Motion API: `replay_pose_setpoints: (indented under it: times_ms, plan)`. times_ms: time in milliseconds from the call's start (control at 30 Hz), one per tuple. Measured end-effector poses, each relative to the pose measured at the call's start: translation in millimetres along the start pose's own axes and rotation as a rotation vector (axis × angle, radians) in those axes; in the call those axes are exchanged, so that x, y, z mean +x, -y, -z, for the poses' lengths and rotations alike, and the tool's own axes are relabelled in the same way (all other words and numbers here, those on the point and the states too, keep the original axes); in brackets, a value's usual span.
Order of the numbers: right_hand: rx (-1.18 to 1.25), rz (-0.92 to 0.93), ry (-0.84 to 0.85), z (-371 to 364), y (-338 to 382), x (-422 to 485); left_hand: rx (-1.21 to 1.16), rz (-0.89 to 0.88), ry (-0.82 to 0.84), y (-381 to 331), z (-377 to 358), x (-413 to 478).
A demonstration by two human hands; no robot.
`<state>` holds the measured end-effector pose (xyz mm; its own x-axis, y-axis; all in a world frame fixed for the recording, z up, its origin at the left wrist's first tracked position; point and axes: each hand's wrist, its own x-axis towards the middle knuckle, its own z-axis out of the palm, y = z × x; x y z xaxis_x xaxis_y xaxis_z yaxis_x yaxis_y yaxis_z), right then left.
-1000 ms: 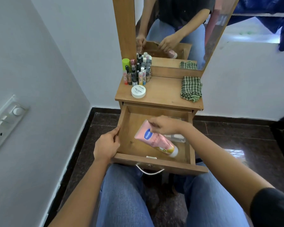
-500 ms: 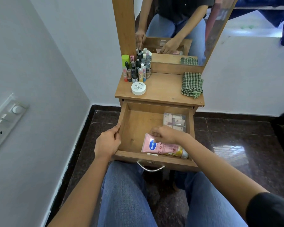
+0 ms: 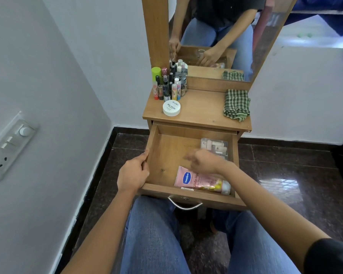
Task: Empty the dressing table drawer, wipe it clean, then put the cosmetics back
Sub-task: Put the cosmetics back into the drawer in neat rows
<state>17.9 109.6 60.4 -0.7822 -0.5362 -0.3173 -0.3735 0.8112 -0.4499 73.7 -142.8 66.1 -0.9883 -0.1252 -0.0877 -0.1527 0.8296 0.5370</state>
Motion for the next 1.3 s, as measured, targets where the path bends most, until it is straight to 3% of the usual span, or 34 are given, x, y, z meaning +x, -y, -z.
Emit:
replay_pose_setpoints:
  times_ms: [200,267,433,567,700,1000,1100,1167,1300]
  plan:
    - [0.228,-0.056,-0.692,65.4,20.2,45.8,-0.006,0.001,0.007,-1.0,1.6,-0.4]
    - [0.268,-0.104,-0.783,76.5,25.3,64.9,-0.008,0.004,0.010,-2.0,2.5,-0.5]
    - [0.296,-0.148,-0.731,75.5,31.0,98.0,-0.008,-0.001,0.005,-2.3,3.5,-0.6]
    - [0.178,-0.119,-0.695,64.8,31.4,103.3,-0.021,-0.003,0.011,-2.1,3.6,-0.2]
    - [0.099,-0.133,-0.778,60.7,22.2,98.0,-0.028,0.004,0.013,-0.7,2.4,1.3]
    - [0.009,-0.405,-0.912,87.7,-15.6,89.8,-0.027,0.007,0.028,-1.9,3.3,1.7]
    - [0.017,-0.236,-1.012,101.1,-1.4,97.4,-0.028,0.012,0.032,-1.9,3.7,2.0]
    - [-0.051,-0.134,-0.983,111.0,10.2,107.1,-0.044,0.022,0.027,-1.9,3.5,1.7]
    - [-0.181,-0.128,-0.917,119.8,19.0,129.4,-0.063,0.030,-0.006,-0.2,2.0,1.0]
